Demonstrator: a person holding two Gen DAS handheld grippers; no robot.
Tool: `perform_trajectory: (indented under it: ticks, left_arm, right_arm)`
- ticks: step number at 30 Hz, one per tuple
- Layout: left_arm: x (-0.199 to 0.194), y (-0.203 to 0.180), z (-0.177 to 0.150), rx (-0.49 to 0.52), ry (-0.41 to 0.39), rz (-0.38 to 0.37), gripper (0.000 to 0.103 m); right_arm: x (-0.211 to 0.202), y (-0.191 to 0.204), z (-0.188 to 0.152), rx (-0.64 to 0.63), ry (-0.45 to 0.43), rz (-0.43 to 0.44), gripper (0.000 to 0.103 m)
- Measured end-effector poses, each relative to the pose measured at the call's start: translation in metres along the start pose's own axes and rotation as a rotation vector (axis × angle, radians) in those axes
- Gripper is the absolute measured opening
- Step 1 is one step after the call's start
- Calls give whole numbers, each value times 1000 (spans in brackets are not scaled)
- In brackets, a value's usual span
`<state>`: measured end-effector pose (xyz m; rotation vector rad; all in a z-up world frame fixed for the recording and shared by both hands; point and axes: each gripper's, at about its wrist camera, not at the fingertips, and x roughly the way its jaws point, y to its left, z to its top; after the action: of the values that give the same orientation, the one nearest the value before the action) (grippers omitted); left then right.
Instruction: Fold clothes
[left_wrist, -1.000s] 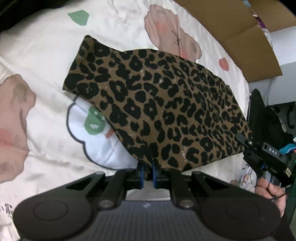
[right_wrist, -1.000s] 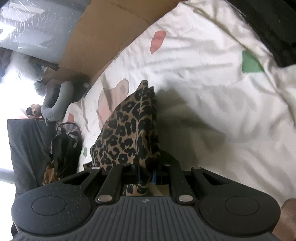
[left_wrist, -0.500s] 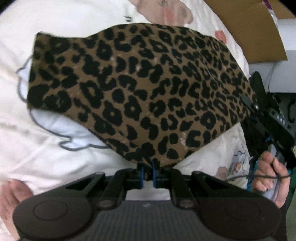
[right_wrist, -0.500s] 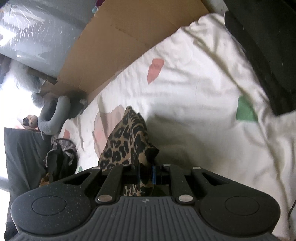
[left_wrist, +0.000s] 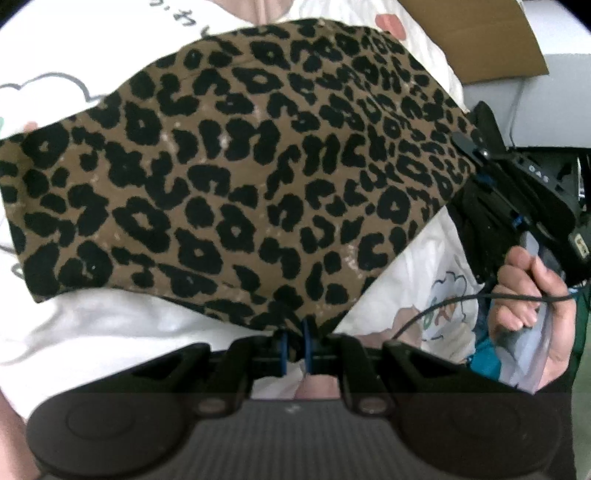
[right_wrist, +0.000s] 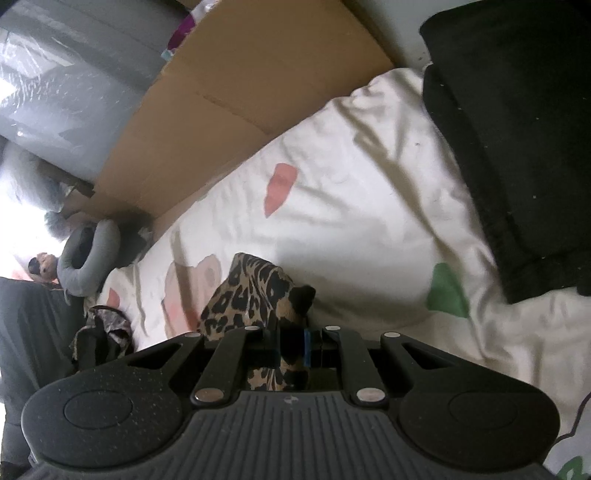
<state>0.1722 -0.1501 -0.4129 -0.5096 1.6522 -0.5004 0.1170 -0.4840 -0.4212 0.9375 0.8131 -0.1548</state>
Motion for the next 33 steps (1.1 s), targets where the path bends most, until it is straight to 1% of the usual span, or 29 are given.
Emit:
perform_trajectory:
  ticks: [3, 4, 5, 7, 8, 9, 12, 14, 16, 17, 18, 20, 22, 23, 25, 26, 28, 31, 33]
  left_arm:
    - [-11, 8, -2, -28, 29, -23, 9]
    - [-15, 9, -2, -24, 32, -27, 9]
    - [-19, 9, -3, -20, 36, -29, 10]
    - [-25, 7, -4, -13, 57, -27, 12]
    - [-25, 4, -6, -5, 79, -26, 13]
    - [-22, 0, -9, 0, 101, -24, 10]
    - [-26, -6, -15, 23, 145, -27, 11]
    - [-33, -12, -16, 54, 146, -37, 16]
    - [-44, -25, -12, 105, 118, -36, 19]
    - [-50, -30, -9, 141, 99, -32, 24]
    - [-58, -36, -4, 179, 74, -21, 30]
    - [-67, -51, 6, 261, 27, 13, 36]
    - [-75, -62, 18, 345, -16, 60, 38]
    - [-79, -67, 25, 387, -38, 87, 41]
    - [-88, -77, 39, 465, -83, 137, 41]
    - [-95, -81, 47, 488, -113, 152, 42]
    - [-109, -89, 63, 531, -161, 167, 47]
    - [-121, -98, 82, 575, -201, 180, 55]
    - [-127, -103, 93, 602, -222, 193, 64]
  right_arm:
    - [5, -14, -3, 29, 8, -8, 11]
    - [7, -19, -4, 45, 11, -5, 13]
    - [7, -24, -5, 62, 11, -5, 17]
    - [7, -32, -8, 95, 4, -11, 19]
    - [6, -35, -8, 103, -1, -17, 30]
    - [4, -37, -9, 106, -8, -24, 37]
    - [-1, -41, -11, 120, -22, -34, 47]
    - [-3, -44, -15, 141, -29, -27, 51]
    - [-5, -45, -20, 153, -32, -16, 52]
    - [-6, -45, -22, 151, -28, -14, 53]
    - [-6, -44, -24, 147, -25, -13, 58]
    - [-9, -43, -29, 138, -21, -9, 66]
    - [-12, -42, -34, 138, -20, 3, 67]
    - [-13, -42, -36, 138, -19, 9, 67]
    - [-16, -42, -40, 150, -16, 13, 68]
    - [-17, -43, -42, 162, -14, 12, 69]
    - [-19, -45, -47, 186, -7, 17, 70]
    - [-23, -46, -54, 197, 0, 25, 72]
    - [-24, -46, -58, 203, 4, 30, 72]
